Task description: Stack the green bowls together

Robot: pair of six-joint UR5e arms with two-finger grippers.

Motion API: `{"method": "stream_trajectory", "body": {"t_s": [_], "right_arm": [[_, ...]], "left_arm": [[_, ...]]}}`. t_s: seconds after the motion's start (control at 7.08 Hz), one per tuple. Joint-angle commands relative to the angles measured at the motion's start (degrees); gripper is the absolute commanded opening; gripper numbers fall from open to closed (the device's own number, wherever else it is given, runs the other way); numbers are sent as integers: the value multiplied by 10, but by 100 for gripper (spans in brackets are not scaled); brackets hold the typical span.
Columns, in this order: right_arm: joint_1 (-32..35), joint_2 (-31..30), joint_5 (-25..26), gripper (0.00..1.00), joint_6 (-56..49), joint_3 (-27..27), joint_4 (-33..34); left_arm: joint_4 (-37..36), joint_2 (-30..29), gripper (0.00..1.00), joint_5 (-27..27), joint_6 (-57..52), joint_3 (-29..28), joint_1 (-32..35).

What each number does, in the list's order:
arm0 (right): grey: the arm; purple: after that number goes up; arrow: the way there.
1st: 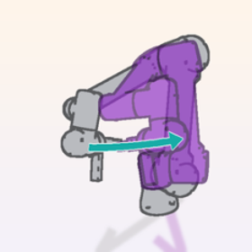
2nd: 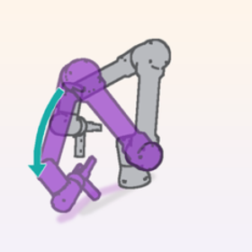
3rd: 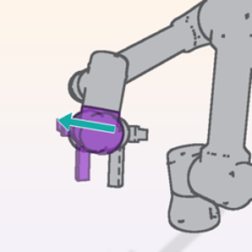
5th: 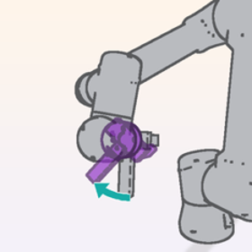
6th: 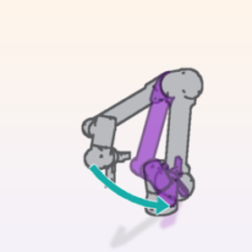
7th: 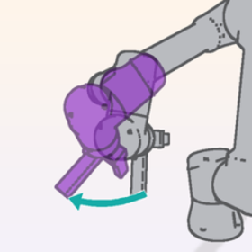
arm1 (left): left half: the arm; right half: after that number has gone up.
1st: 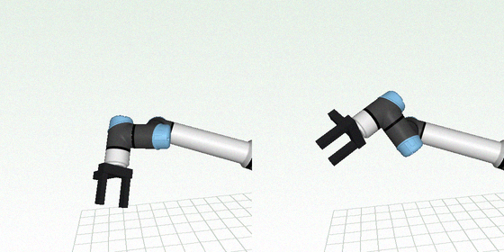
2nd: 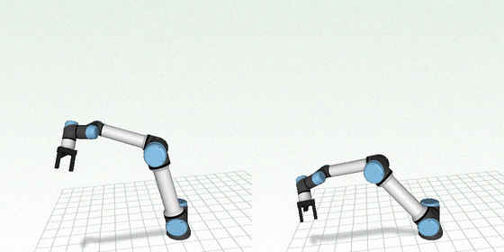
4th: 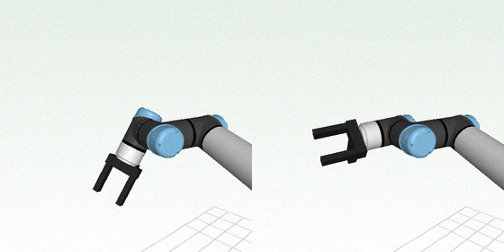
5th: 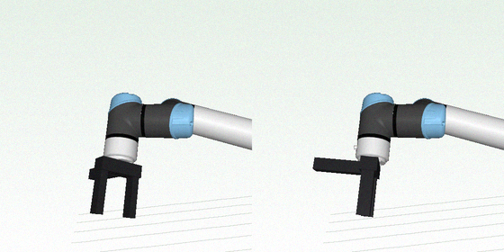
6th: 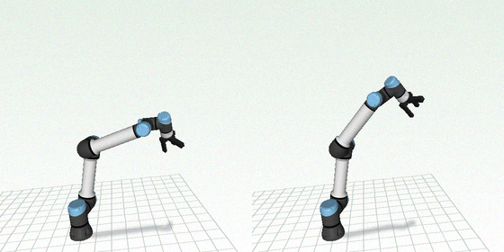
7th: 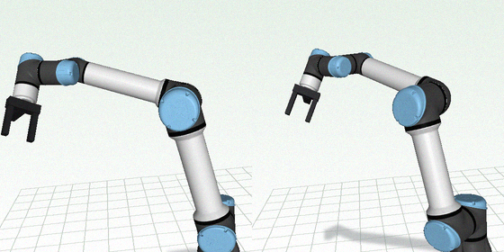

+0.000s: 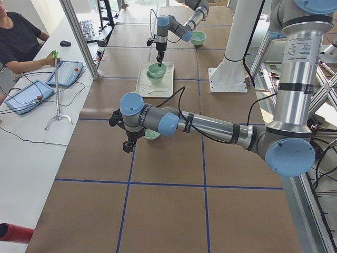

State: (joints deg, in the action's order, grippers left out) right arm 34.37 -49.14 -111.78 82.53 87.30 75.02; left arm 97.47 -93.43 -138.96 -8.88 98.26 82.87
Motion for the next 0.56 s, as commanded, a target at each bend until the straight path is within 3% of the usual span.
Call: {"method": "stream_trajectory", "body": {"t_s": [0.0, 0.14, 0.42], "right_arm": [[-1, 11, 4, 21, 0, -18, 0], [-1, 18, 22, 99, 1, -19, 1], [1, 29, 24, 100, 0, -30, -2]], "left_arm": [[0, 0, 100, 0, 0, 0, 0], [0, 0, 100, 0, 0, 0, 0], [0, 0, 100, -1, 9, 0, -1]]}}
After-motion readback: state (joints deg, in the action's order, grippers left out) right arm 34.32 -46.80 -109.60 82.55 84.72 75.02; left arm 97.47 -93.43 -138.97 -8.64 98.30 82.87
